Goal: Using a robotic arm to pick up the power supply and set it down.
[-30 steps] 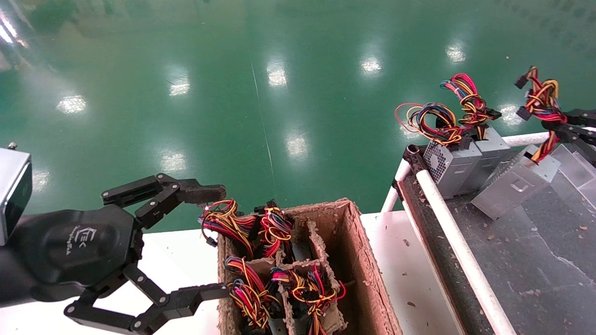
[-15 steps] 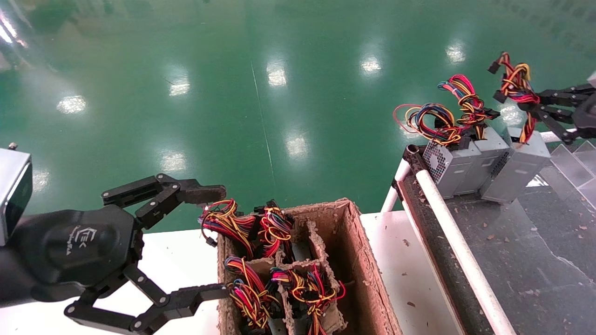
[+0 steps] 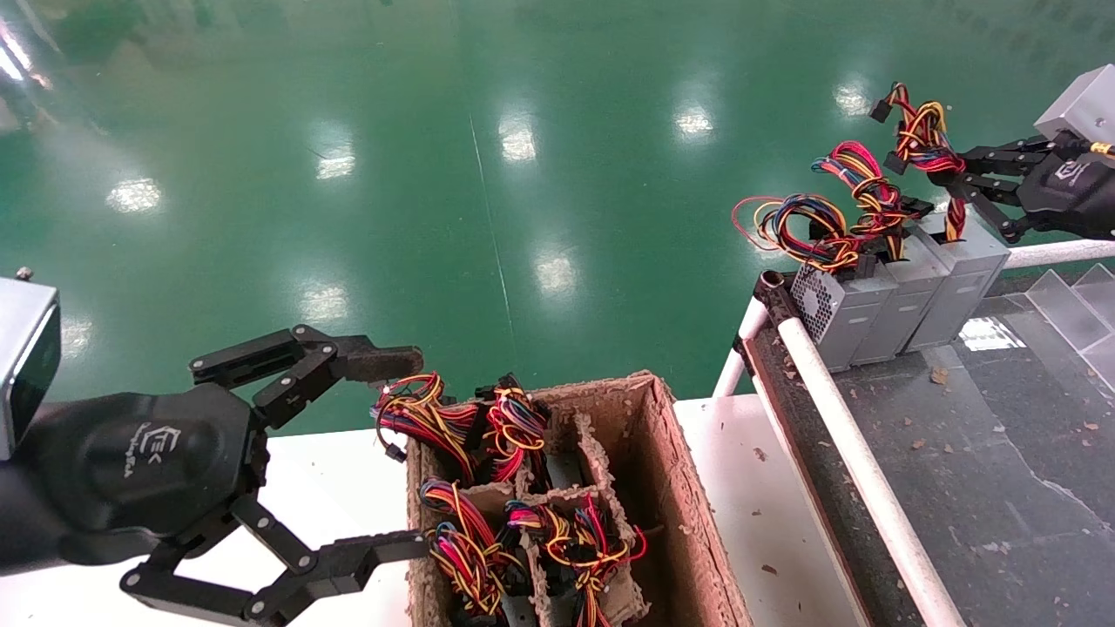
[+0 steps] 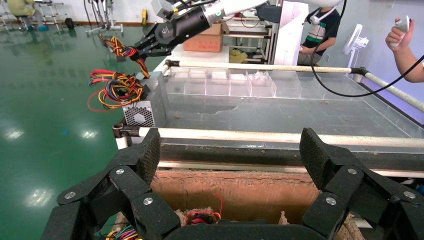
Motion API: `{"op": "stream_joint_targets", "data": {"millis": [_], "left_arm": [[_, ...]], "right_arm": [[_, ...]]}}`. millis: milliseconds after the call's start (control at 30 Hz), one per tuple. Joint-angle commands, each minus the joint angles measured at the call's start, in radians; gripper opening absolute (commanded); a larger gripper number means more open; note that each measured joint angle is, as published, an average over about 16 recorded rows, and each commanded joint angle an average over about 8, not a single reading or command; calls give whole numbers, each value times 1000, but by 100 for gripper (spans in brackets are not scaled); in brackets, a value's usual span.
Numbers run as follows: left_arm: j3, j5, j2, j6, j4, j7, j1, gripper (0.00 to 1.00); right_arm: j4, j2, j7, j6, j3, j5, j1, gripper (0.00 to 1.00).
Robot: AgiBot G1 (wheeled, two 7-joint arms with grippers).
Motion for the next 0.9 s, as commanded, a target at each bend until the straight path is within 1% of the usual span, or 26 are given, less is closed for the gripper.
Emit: {"op": "stream_joint_targets", "data": {"millis": [33, 300, 467, 700, 900], "left_arm": [[0, 0, 0, 0, 0, 0, 0, 100], [0, 0, 0, 0, 0, 0, 0, 100], [0, 0, 0, 0, 0, 0, 0, 100], [0, 0, 0, 0, 0, 0, 0, 100], [0, 0, 0, 0, 0, 0, 0, 100]], "right_arm": [[-24, -10, -14, 3, 0, 0, 10, 100], [-93, -13, -37, -4, -10, -16, 35, 100], [-124, -4, -37, -22, -23, -35, 55, 100], [-148, 22, -36, -76, -27, -40, 86, 100], [-163, 56, -20, -139, 14, 20, 111, 100]]}}
